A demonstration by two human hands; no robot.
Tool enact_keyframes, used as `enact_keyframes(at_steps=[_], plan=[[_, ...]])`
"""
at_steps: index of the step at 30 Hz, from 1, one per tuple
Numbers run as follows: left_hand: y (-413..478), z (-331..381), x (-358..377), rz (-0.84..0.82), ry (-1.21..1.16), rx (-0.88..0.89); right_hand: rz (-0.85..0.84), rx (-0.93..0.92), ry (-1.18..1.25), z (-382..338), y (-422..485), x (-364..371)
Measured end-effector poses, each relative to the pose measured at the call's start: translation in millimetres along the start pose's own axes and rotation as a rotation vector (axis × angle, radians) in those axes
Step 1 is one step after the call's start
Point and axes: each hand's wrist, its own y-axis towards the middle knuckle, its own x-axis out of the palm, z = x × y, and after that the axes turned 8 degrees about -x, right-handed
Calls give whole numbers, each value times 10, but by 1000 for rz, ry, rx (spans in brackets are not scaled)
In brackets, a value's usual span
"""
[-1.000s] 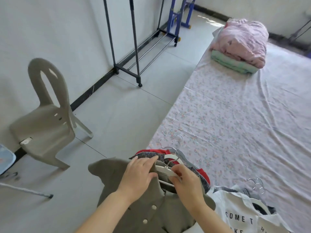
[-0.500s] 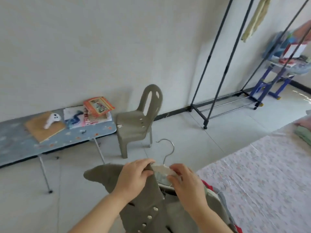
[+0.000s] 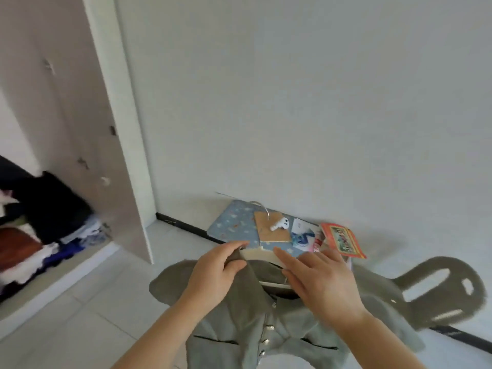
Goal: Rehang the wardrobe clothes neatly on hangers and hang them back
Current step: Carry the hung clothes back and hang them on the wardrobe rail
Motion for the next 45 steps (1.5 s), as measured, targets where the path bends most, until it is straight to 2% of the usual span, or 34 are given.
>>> enact_keyframes(at_steps=[7, 14, 20, 27, 32, 38, 45], plan=[[349, -1056, -1605, 314, 9, -103, 134, -255, 79, -759, 1804, 951], [647, -1847, -2896, 550, 168, -162, 158, -272, 224, -1544, 3037, 1775], [1093, -2294, -3603, 650, 345, -150, 189, -242, 385, -1834, 3817, 2507], [1888, -2858, -4208, 767, 407, -224, 274, -325, 549, -1981, 4923, 3420], [2479, -3150, -4684, 829, 445, -258, 281, -392, 547, -2029, 5777, 3924], [3166, -3596, -5397, 877, 483, -275, 279, -375, 603, -2240, 6720, 4561], [4067, -4362, -6491, 877, 490, -227, 287, -365, 533, -2657, 7948, 5342]])
